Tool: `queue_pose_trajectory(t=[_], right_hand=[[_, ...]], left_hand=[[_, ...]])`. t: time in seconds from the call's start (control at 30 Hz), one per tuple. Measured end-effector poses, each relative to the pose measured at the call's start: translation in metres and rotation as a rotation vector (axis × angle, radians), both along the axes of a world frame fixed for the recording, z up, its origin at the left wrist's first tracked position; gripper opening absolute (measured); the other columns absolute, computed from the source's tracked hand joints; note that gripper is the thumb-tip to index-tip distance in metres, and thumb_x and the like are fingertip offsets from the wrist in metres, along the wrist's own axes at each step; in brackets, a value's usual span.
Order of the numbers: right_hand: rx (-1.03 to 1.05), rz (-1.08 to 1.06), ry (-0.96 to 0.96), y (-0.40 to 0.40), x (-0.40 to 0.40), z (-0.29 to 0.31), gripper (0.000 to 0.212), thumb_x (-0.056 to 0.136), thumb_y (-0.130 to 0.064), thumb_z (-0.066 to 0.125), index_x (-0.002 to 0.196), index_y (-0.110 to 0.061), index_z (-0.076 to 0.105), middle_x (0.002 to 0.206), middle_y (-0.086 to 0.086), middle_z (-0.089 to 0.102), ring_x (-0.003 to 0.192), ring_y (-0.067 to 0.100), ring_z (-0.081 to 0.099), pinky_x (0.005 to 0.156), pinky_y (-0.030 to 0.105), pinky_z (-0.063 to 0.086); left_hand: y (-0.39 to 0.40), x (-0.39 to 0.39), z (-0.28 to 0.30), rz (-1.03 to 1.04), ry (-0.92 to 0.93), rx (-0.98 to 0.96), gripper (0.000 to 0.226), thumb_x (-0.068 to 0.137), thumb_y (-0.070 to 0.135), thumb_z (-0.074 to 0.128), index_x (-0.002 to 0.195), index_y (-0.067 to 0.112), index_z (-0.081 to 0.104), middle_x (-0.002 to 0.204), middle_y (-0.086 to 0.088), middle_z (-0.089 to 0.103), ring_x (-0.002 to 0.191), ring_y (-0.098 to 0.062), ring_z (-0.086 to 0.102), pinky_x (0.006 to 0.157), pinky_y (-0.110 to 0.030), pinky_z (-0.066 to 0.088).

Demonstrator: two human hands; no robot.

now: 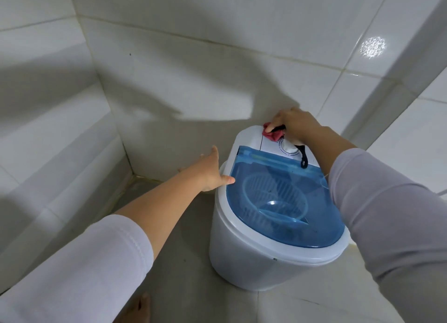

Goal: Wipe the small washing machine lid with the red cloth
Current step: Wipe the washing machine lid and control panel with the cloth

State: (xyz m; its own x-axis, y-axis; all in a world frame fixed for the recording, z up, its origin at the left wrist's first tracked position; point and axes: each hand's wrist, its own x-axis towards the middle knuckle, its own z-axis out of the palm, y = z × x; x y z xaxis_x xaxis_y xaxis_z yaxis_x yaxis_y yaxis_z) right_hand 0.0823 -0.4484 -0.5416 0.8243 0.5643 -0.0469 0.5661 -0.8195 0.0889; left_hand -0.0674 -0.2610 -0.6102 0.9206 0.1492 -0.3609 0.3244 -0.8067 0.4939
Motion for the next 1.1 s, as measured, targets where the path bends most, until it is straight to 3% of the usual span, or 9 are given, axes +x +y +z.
queue_pose_trajectory(t=[0.1,0.2,0.37,0.47,0.53,0.73,1.1], right_hand=[[0.123,-0.029,0.049,-0.01,0.005,-0.011,0.06,0.08,0.009,0.046,0.116,-0.035,0.066,0.13,0.0,0.055,0.119,0.028,0.049,0.1,0.04,0.042],[0.18,-0.073,0.053,-0.021,0.006,-0.013,0.06,0.081,0.012,0.045,0.115,-0.031,0.067,0.127,0.002,0.057,0.115,0.028,0.051,0.097,0.032,0.042],[0.178,-0.167,0.052,-0.029,0.003,-0.01,0.06,0.084,0.01,0.04,0.119,-0.032,0.065,0.13,0.006,0.054,0.11,0.03,0.051,0.09,0.032,0.042],[0.16,-0.222,0.053,-0.034,-0.001,-0.008,0.061,0.084,0.01,0.04,0.121,-0.033,0.063,0.129,0.007,0.056,0.097,0.028,0.049,0.079,0.029,0.042],[0.15,-0.247,0.043,-0.038,-0.002,-0.009,0.061,0.084,0.01,0.043,0.122,-0.034,0.062,0.13,0.005,0.057,0.1,0.028,0.052,0.077,0.026,0.039],[0.14,-0.315,0.021,-0.054,-0.011,-0.01,0.051,0.089,0.004,0.044,0.124,-0.028,0.062,0.135,-0.001,0.058,0.116,0.026,0.052,0.086,0.025,0.041],[0.063,-0.414,-0.002,-0.06,-0.046,-0.016,0.048,0.086,-0.002,0.048,0.126,-0.027,0.06,0.13,0.008,0.058,0.114,0.03,0.055,0.097,0.034,0.048]], left_hand=[[0.001,0.0,0.0,0.006,-0.002,-0.009,0.101,0.086,0.049,0.06,0.151,0.021,-0.013,0.162,-0.007,0.005,0.15,-0.022,0.002,0.119,-0.051,0.015],[0.0,-0.001,0.0,0.006,0.003,0.009,0.101,0.086,0.051,0.059,0.151,0.023,-0.013,0.162,-0.005,0.005,0.15,-0.021,0.001,0.119,-0.053,0.016],[-0.001,-0.001,0.001,0.014,0.0,0.029,0.1,0.086,0.052,0.058,0.151,0.022,-0.013,0.162,-0.005,0.005,0.15,-0.022,0.002,0.118,-0.054,0.017],[0.0,-0.001,-0.001,0.019,-0.001,0.046,0.101,0.086,0.053,0.057,0.151,0.022,-0.013,0.162,-0.004,0.007,0.15,-0.022,0.003,0.118,-0.054,0.018],[0.0,0.0,-0.003,0.024,-0.005,0.049,0.101,0.086,0.054,0.057,0.151,0.022,-0.013,0.162,-0.004,0.009,0.15,-0.022,0.006,0.118,-0.053,0.019],[0.001,0.001,-0.005,0.033,-0.017,0.046,0.103,0.084,0.055,0.059,0.152,0.021,-0.012,0.162,-0.005,0.011,0.149,-0.026,0.011,0.116,-0.052,0.024],[0.001,0.003,-0.009,0.05,-0.041,0.06,0.104,0.082,0.056,0.06,0.152,0.022,-0.009,0.161,-0.006,0.016,0.148,-0.028,0.017,0.115,-0.056,0.025]])
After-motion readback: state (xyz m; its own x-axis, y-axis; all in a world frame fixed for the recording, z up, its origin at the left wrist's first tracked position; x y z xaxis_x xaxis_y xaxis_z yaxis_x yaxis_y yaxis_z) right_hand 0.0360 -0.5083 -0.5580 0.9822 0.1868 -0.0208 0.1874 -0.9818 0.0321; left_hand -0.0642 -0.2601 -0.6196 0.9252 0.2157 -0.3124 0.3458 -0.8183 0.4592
